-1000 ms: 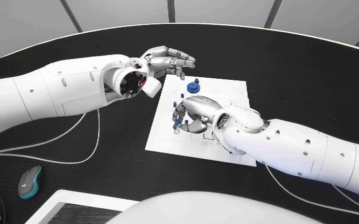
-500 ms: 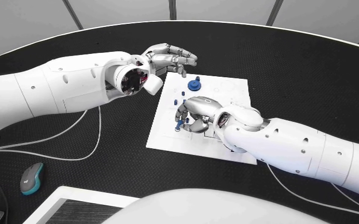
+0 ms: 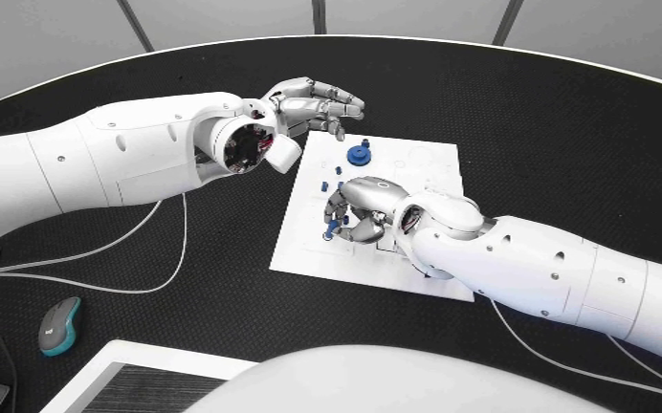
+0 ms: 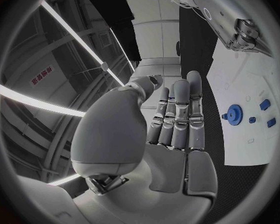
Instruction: Assemble the parts on the task board
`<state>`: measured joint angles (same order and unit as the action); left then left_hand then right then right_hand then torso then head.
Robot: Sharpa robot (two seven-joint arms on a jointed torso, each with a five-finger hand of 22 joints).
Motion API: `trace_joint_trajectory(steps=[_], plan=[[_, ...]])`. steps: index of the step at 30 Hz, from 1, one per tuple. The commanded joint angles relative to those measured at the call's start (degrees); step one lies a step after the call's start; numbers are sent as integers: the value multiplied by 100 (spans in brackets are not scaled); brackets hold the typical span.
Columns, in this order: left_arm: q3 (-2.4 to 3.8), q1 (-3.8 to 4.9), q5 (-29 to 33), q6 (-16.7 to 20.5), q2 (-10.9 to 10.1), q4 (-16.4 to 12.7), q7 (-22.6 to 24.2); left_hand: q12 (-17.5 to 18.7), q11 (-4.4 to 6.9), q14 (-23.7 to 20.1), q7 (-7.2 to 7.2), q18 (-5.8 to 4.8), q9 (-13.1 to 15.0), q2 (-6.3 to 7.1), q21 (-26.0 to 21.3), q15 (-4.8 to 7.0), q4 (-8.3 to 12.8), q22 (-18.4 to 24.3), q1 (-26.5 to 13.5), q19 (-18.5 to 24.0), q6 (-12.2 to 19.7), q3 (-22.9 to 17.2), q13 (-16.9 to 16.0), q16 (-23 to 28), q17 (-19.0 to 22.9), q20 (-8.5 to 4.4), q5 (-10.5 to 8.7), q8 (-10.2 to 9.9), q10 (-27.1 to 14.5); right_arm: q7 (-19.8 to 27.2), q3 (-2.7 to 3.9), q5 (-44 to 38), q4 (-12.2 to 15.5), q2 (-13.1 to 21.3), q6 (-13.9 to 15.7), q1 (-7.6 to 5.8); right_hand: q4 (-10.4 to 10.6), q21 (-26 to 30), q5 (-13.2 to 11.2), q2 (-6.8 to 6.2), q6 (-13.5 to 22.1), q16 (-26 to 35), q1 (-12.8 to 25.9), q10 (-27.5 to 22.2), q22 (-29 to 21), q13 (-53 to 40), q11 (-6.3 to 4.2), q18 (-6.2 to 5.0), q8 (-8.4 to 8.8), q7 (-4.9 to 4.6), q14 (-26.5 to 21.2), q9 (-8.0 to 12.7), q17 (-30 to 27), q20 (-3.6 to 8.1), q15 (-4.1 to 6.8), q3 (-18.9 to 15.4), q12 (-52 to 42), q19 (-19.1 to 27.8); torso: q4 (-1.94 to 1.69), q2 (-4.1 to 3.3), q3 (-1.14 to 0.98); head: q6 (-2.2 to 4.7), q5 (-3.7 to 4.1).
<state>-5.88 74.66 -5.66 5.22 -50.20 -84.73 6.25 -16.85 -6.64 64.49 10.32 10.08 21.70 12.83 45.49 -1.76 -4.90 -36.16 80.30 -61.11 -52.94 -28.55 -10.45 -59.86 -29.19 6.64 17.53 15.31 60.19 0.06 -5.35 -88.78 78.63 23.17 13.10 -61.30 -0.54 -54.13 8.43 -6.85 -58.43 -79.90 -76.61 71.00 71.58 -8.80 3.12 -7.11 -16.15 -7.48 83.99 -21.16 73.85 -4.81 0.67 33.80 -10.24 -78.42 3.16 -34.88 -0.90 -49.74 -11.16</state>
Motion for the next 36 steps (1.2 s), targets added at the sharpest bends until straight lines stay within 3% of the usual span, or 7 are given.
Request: trace_joint_trajectory(steps=[1, 9, 22, 36], plan=[[0, 0, 0, 2, -2, -2, -1, -30, 14, -44, 11, 48, 4, -31, -18, -10, 9, 7, 27, 8, 21, 36, 7, 16, 8, 13, 11, 27, -36, 5, -1, 0, -19, -16, 15, 8, -29, 18, 23, 65, -24, -9, 3, 16, -4, -6, 24, 42, -6, -11, 273, -143, -3, 20, 50, 7, 35, 23, 5, 0, -2, -6, -10], [0, 0, 0, -1, -1, -5, -3, -30, 14, -44, 11, 48, 4, -31, -18, -10, 9, 7, 27, 8, 21, 36, 7, 16, 8, 13, 11, 27, -36, 0, -1, 0, -45, -42, -2, 16, -31, 21, 27, 69, -19, -14, 2, 15, -4, -9, 26, 42, -6, -14, 275, -145, 6, 20, 49, 8, 39, 24, 7, 6, 5, -18, -12], [0, 0, 0, -1, 6, 0, -2, -30, 14, -44, 11, 48, 4, -31, -18, -10, 9, 7, 27, 8, 21, 36, 7, 16, 8, 13, 11, 27, -36, -128, -15, -1, -111, -93, -312, 17, -28, 48, 28, 74, -12, -8, 8, 13, -15, -13, 31, 38, -5, -18, 273, -149, -4, 18, 46, 7, 45, 33, 5, 9, 7, -26, -11], [0, 1, 0, -4, 11, 0, -8, -30, 14, -44, 11, 48, 4, -31, -18, -10, 9, 7, 27, 8, 21, 36, 7, 16, 8, 13, 11, 27, -36, -232, -32, -206, -88, -144, -208, 20, -30, 96, 26, 76, -2, -5, 10, 6, -38, -16, 34, 30, -2, -22, 271, -152, -10, 17, 43, 7, 52, 49, 7, 5, 1, -26, -8]])
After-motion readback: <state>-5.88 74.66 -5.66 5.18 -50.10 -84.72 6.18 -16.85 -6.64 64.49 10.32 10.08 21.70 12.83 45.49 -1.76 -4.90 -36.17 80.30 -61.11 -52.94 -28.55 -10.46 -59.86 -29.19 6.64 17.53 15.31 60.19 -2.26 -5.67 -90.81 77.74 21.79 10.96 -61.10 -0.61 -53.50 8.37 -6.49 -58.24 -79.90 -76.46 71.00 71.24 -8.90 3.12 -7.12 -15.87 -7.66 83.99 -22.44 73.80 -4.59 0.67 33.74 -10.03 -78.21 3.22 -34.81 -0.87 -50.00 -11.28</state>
